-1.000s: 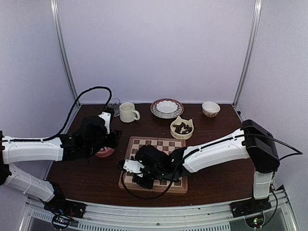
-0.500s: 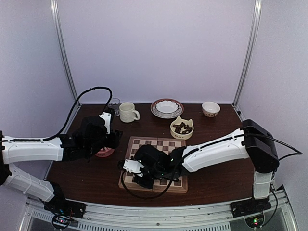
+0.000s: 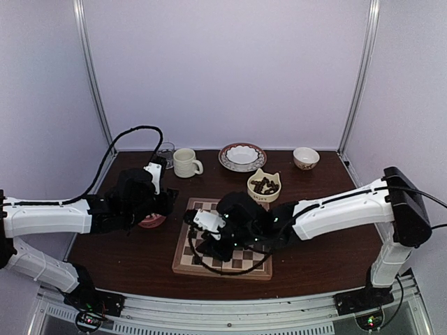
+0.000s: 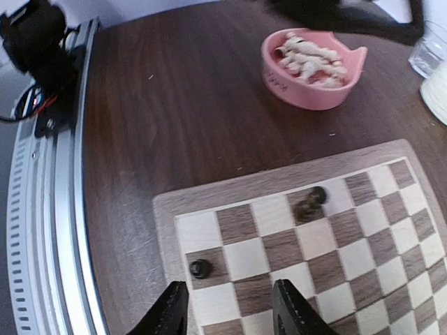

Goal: Set up the chess pieces on the board
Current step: Place the pawn at a7, then pick up the chess pile from the storage box.

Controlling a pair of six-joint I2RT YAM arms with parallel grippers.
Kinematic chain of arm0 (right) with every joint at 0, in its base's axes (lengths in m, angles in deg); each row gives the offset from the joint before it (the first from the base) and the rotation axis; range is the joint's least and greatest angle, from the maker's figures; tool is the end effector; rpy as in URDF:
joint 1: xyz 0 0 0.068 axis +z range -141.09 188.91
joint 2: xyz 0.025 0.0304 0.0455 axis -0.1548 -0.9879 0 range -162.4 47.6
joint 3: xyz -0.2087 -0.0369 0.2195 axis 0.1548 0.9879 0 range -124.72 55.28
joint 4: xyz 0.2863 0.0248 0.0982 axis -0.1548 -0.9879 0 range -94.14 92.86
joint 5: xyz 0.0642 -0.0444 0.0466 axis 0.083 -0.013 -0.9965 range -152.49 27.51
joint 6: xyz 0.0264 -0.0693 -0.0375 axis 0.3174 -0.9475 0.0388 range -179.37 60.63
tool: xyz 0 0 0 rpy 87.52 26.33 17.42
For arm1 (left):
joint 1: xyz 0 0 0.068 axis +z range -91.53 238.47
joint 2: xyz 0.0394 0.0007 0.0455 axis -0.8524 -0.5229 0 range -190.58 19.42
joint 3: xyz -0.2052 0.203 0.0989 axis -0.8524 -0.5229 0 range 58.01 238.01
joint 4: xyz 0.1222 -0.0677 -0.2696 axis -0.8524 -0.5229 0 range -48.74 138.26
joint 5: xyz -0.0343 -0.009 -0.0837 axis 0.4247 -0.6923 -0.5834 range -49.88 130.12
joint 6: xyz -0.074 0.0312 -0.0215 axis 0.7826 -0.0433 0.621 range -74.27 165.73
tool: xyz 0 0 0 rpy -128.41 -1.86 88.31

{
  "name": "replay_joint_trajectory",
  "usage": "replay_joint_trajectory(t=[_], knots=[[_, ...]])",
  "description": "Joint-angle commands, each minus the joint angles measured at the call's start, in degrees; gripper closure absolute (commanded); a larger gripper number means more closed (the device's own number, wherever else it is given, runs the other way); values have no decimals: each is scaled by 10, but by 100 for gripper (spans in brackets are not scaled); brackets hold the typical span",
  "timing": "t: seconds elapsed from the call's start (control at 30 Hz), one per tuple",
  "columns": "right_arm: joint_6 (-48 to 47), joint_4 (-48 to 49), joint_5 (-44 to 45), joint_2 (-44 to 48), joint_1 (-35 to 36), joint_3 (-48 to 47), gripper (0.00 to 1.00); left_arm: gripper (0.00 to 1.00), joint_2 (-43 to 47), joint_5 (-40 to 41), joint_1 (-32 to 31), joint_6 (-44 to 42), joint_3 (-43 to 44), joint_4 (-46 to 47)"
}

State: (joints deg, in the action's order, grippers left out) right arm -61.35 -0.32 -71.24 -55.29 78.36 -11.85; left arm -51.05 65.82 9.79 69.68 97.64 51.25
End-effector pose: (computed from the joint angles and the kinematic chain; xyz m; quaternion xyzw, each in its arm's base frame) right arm 0.1545 0.4438 0.1912 -0.5519 0.7113 0.2959 0.3191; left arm 0.2372 -0.2220 0.2317 0.0667 0.8403 -0.1446 0.5183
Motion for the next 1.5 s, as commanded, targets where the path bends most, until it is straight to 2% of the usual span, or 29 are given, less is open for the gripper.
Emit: replay_joint_trajectory(t=[0.0,0.13,0.27,0.53,0.73,1.0,1.3,1.47], knots=[[87,38,-1,50,-82,28,58,44,0,-4,1,-4,1,19],[159,-18,61,59,-183,29,64,44,-4,-6,1,-5,1,21],[210,-107,130,39,-279,-12,64,44,-8,-12,1,-5,3,21],[198,-190,156,-37,-360,-142,65,44,-20,-22,1,-5,6,20],[184,-245,173,-114,-374,-237,69,44,-26,-27,1,-6,10,17],[175,-247,148,-173,-375,-278,70,44,-25,-34,1,-11,12,14],[206,-307,158,-247,-383,-360,70,44,-34,-58,1,-19,19,14],[221,-297,148,-264,-391,-368,71,44,-30,-61,1,-20,18,13]])
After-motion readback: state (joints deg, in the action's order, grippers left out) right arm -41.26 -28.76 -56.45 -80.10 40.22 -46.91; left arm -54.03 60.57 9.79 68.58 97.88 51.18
